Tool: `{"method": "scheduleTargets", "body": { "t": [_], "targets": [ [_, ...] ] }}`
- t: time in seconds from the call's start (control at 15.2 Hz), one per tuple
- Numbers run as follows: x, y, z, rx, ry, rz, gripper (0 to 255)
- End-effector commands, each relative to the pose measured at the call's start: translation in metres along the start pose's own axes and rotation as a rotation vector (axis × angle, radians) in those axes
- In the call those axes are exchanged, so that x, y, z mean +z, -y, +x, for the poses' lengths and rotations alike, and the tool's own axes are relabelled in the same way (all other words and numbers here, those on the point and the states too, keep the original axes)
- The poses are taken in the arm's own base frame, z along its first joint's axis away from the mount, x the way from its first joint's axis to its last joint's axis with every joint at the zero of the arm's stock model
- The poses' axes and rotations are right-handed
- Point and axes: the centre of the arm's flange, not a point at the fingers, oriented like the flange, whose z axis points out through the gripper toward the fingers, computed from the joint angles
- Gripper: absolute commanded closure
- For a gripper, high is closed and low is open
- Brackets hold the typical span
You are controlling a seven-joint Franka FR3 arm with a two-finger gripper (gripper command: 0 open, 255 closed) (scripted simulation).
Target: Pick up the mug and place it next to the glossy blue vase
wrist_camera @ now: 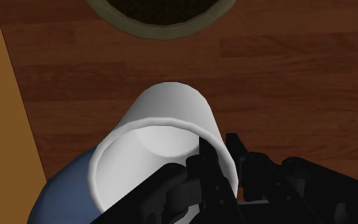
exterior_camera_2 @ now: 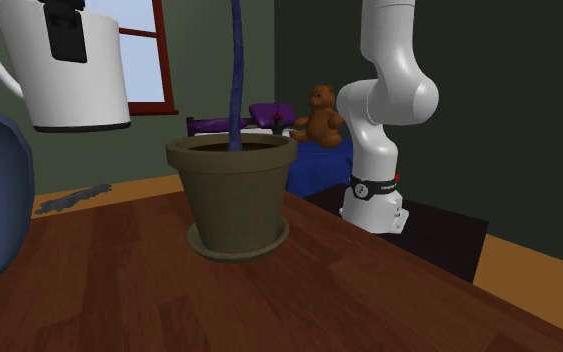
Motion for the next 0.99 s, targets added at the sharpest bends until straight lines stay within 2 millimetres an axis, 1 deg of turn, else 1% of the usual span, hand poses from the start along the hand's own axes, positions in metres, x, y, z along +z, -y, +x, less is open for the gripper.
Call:
{"method": "scheduleTargets", "body": {
  "t": [0.0, 0.92],
  "targets": [
    [0.011, 0.002, -0.002, 0.000, -0.001, 0.000, 255],
    [0.085, 0.007, -0.006, 0.000, -0.001, 0.000, 255]
  ]
}}
